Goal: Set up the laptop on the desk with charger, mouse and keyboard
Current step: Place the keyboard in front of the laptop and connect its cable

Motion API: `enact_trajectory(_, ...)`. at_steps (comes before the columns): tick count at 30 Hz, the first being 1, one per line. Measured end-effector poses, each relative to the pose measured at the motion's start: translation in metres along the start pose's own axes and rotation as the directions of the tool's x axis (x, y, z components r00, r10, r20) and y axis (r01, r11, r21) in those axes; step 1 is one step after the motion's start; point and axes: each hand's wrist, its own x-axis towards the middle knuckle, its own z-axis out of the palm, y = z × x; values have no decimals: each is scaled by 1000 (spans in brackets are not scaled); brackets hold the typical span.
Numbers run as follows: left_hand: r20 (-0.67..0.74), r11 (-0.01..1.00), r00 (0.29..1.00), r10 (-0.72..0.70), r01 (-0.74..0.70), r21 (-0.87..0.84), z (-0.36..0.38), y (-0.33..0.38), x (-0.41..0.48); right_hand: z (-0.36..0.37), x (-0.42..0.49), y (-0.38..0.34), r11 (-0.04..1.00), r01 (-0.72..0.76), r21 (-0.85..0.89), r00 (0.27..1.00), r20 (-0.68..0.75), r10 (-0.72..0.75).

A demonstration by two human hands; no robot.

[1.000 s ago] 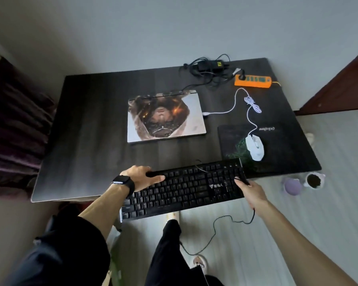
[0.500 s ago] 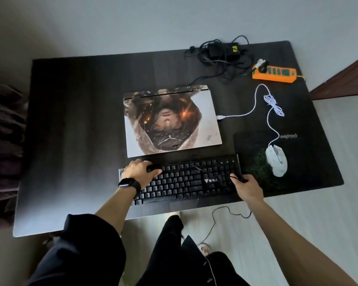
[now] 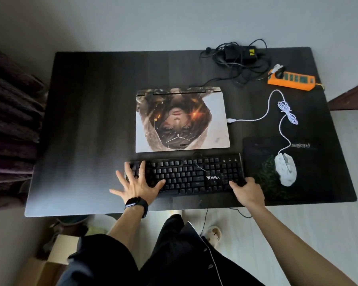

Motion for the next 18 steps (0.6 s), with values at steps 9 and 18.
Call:
enact_trajectory(9, -9, 985, 1000, 21, -23, -171, -4, 8, 8, 6, -6, 7, 1000, -10, -28, 999, 40, 11)
enact_trajectory(18, 46, 983, 999, -10, 18, -180, 2, 4, 9, -2, -5, 8, 999, 22, -35, 999, 47, -20)
